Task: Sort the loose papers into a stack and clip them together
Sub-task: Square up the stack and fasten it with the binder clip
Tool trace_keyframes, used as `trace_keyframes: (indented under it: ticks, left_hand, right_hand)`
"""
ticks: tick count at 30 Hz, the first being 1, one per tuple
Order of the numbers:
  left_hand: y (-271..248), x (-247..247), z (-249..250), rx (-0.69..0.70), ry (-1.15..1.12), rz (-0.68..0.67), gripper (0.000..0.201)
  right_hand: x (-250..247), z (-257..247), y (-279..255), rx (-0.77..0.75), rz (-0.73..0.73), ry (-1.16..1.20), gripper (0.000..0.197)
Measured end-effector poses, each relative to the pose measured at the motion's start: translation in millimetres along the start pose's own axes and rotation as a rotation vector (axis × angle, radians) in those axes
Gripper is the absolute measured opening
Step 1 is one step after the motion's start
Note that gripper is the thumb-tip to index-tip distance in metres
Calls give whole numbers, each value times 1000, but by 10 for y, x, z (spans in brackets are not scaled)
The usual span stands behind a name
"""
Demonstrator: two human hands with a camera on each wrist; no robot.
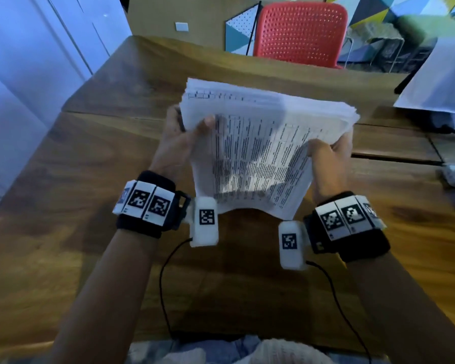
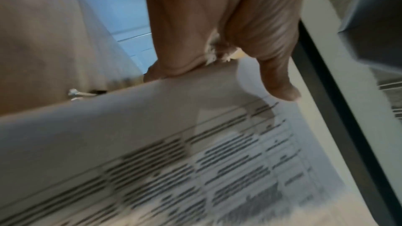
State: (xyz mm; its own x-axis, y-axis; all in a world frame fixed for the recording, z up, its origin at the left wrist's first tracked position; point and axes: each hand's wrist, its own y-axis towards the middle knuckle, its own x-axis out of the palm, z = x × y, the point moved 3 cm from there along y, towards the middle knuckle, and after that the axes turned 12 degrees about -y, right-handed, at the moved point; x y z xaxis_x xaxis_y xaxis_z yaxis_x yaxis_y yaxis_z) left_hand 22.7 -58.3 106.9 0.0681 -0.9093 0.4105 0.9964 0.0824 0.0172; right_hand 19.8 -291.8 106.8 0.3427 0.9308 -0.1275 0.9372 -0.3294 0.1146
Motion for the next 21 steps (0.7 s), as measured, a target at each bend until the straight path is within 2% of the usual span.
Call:
trace_keyframes:
  ticks: [1,2,5,7,10,13,16,18,21]
  left_hand:
    - [-20,7,-96,-30,1,-36,68]
    - [-44,18,-176,-41,-13,-52,65]
    - [-68,53,-185,40,9,38,81]
    - [-13,46,-96,110,48,87,64]
    - [56,25,81,191,46,61,44]
    - [87,-61,75,161,44,4,31]
    - [30,-92,-92,71,44,21,38]
    - [20,-62,-146,89,48,21,35]
    - [24,-12,-12,139,15,44,37]
  right_hand:
    - [15,67,-25,11,-19,-46,32]
    - [40,116,-38,9,-31,-102,28]
    - [102,117,-24,12,-31,-122,25]
    - [103,3,6,-24,-18,-58,31]
    - [49,-165,67,-107,5,26,26]
    - [27,-126,83,-99,32,12,25]
    - [159,102,-1,-30,-11,-122,27]
    - [243,175,-36,-11,-28,-164,30]
    - [239,10,-1,-28,-10,-65,38]
